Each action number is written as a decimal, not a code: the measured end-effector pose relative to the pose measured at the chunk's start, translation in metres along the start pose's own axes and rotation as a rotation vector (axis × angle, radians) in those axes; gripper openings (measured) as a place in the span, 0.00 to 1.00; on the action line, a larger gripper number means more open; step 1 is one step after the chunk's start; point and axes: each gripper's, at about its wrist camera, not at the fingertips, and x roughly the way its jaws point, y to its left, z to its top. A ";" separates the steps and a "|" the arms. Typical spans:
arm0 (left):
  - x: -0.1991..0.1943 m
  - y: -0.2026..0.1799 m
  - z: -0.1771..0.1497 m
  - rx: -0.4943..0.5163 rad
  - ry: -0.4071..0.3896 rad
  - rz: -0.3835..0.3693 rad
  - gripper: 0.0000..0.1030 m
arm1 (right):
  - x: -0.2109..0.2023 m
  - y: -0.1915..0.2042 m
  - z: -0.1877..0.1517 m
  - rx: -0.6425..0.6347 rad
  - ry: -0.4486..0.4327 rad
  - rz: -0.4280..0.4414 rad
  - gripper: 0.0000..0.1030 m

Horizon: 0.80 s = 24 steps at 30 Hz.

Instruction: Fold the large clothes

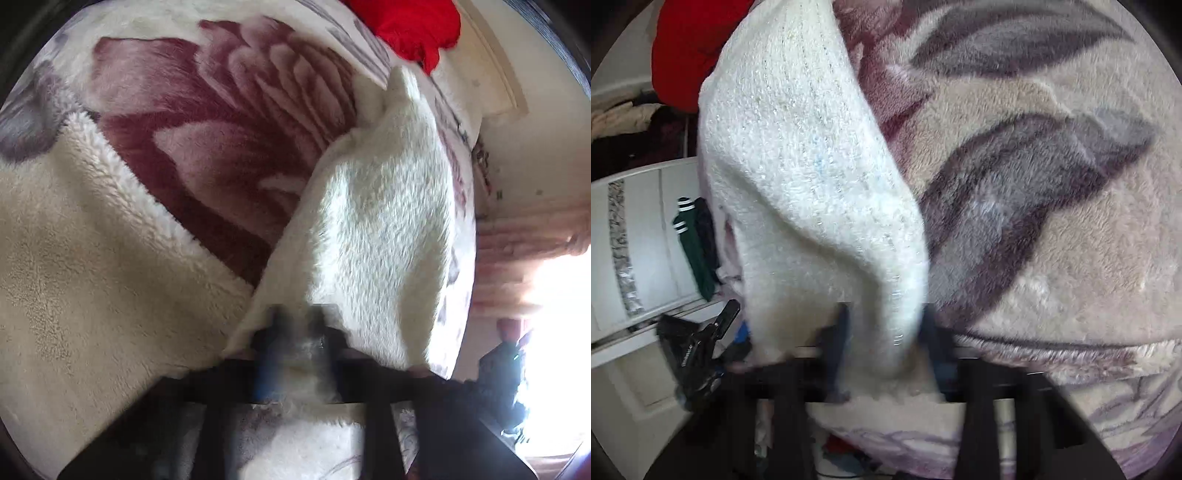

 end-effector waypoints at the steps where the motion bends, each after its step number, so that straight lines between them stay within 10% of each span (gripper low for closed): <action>1: -0.003 -0.002 -0.002 -0.006 -0.004 -0.020 0.05 | 0.000 0.000 -0.003 0.011 -0.022 -0.016 0.12; 5: -0.026 -0.014 -0.008 -0.021 -0.035 -0.080 0.03 | -0.020 0.005 -0.013 0.027 -0.089 -0.035 0.11; 9: -0.014 -0.006 -0.010 -0.001 -0.005 0.014 0.03 | -0.027 -0.001 -0.014 0.018 -0.087 -0.061 0.10; 13: -0.015 0.018 -0.006 -0.111 0.028 -0.083 0.05 | -0.011 -0.029 -0.001 0.041 -0.040 -0.103 0.11; 18: -0.007 0.022 0.000 -0.145 0.028 -0.137 0.52 | -0.008 -0.029 0.006 0.035 0.020 -0.038 0.22; 21: 0.003 0.020 0.002 -0.140 0.034 -0.140 0.56 | -0.013 -0.038 0.006 0.049 0.039 -0.029 0.45; 24: 0.013 0.022 0.005 -0.105 0.056 -0.058 0.57 | -0.008 -0.036 0.005 0.051 0.059 -0.012 0.48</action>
